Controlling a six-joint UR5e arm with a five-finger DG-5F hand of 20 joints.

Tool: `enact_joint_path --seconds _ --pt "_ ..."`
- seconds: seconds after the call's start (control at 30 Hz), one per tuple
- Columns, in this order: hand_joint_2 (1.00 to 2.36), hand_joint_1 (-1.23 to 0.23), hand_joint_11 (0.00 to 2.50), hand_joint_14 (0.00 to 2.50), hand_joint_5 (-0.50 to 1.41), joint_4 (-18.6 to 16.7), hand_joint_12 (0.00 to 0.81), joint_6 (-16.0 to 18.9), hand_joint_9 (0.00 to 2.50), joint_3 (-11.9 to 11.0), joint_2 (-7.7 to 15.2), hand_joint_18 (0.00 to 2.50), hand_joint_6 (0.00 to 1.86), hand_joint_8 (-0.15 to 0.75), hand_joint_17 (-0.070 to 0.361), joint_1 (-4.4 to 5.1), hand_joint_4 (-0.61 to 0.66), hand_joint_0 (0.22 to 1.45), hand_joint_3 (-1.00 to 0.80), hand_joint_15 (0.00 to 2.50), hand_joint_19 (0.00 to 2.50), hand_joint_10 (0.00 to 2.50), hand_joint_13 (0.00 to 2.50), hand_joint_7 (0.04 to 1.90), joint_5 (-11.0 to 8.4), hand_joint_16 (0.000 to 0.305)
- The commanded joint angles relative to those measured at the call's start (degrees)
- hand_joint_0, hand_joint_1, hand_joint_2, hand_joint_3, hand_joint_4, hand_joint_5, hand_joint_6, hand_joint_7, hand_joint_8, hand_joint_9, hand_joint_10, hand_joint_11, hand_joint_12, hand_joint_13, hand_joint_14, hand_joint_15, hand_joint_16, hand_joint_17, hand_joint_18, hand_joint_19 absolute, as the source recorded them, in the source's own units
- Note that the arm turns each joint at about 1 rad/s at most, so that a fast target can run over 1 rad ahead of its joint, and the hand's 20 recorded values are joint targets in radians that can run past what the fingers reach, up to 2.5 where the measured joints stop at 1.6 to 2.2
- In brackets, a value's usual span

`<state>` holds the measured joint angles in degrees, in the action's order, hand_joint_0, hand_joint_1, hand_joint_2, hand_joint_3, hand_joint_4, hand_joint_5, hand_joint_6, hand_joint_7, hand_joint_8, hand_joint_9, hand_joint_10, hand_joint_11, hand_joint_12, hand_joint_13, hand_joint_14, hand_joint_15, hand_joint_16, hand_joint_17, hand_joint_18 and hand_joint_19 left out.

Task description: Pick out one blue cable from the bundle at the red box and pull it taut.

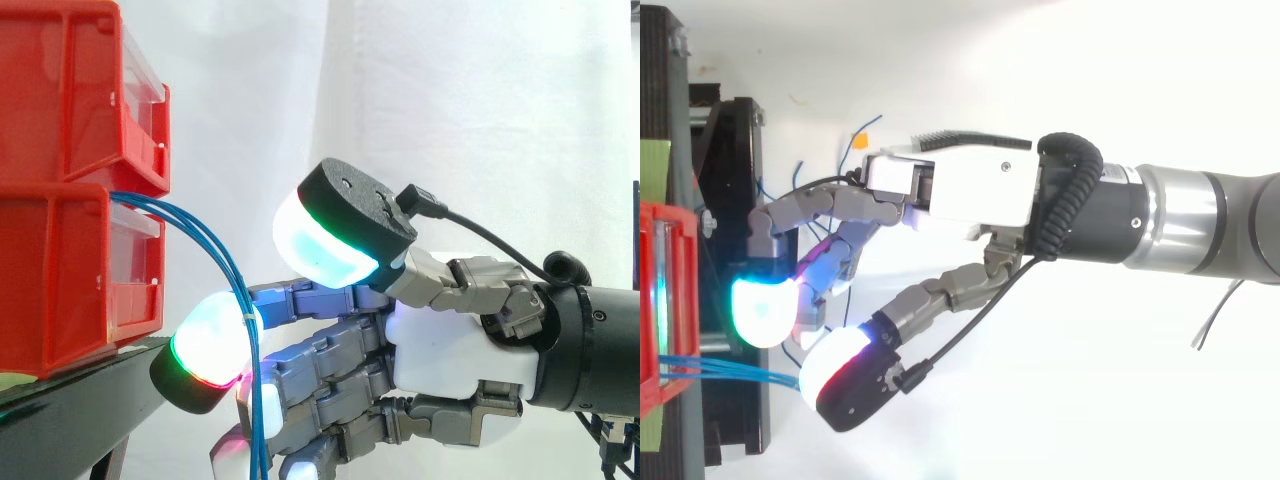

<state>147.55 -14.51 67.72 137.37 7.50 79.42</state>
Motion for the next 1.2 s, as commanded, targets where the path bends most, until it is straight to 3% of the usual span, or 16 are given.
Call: enact_joint_path --seconds 0.0,0.27,0.53,0.8,0.97,1.17 --pt "1.00 -0.61 0.64 0.02 -0.12 -0.78 0.354 -1.23 0.92 0.22 0.09 0.82 0.50 0.256 0.120 0.50 0.18 0.42 -0.50 0.43 0.62 0.02 0.77 1.15 -1.37 0.053" --pt "1.00 -0.61 0.65 0.02 -0.12 -0.86 0.345 -2.37 0.91 0.22 0.09 0.80 0.50 0.251 0.115 2.78 0.18 0.45 -0.50 0.43 0.63 0.02 0.76 1.14 -4.36 0.051" --pt "1.00 -0.59 0.66 0.02 -0.11 -0.86 0.309 -2.19 0.91 0.30 0.09 0.75 0.50 0.226 0.098 4.10 0.12 0.54 -0.50 0.43 0.66 0.02 0.74 1.17 -4.80 0.043" --pt "1.01 -0.55 0.67 0.02 -0.09 -0.60 0.299 -1.67 0.92 0.39 0.09 0.75 0.50 0.221 0.095 4.10 0.07 0.60 -0.38 0.44 0.67 0.03 0.74 1.27 -4.45 0.042" --pt "1.01 -0.54 0.67 0.02 -0.09 -0.42 0.300 -0.87 0.93 0.30 0.09 0.76 0.50 0.224 0.096 3.49 0.06 0.60 -0.37 0.44 0.67 0.03 0.74 1.29 -2.86 0.043" --pt "1.02 -0.53 0.68 0.02 -0.12 -0.25 0.307 0.09 0.92 0.30 0.09 0.76 0.62 0.228 0.097 2.78 0.07 0.59 -0.29 0.44 0.67 0.02 0.74 1.13 -1.11 0.043"
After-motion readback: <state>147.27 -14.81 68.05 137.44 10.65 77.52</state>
